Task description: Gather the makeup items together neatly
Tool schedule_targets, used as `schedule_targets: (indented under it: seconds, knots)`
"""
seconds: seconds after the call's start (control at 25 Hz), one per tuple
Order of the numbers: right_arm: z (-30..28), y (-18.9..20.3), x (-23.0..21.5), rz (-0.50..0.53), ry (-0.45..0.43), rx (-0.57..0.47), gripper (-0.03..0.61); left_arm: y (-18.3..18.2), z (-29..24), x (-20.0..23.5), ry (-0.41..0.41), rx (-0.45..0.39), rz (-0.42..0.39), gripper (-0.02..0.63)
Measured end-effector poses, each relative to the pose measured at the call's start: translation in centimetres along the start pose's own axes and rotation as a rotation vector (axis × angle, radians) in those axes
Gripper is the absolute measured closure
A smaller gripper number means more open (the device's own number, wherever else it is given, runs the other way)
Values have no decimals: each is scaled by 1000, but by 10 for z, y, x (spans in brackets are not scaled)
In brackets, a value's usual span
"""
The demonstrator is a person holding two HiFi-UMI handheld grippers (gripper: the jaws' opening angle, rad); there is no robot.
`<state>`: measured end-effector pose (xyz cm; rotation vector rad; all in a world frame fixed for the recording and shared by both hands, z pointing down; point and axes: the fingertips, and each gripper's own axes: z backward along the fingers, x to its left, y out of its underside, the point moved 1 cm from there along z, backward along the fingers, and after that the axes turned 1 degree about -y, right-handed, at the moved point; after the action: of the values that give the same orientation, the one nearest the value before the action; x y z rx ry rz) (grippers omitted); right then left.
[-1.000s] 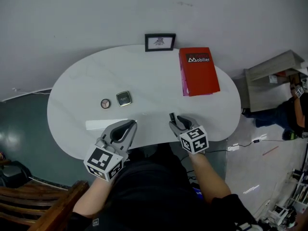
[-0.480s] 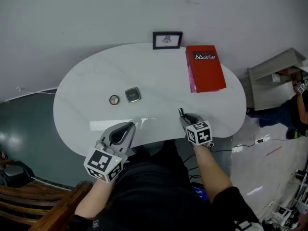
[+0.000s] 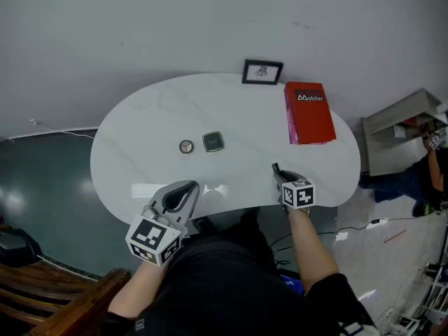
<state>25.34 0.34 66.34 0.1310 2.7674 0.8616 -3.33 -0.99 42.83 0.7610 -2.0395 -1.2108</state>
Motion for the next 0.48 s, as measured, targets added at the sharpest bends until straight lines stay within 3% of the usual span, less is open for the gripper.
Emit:
schedule_targets:
  seconds: [0.28, 0.48]
  knots:
    - [13, -22, 6, -50, 20, -34, 479, 1, 35, 22, -22, -57, 31, 588]
    - [25, -56, 35, -33, -30, -87, 479, -1, 46, 51, -68, -102, 90, 588]
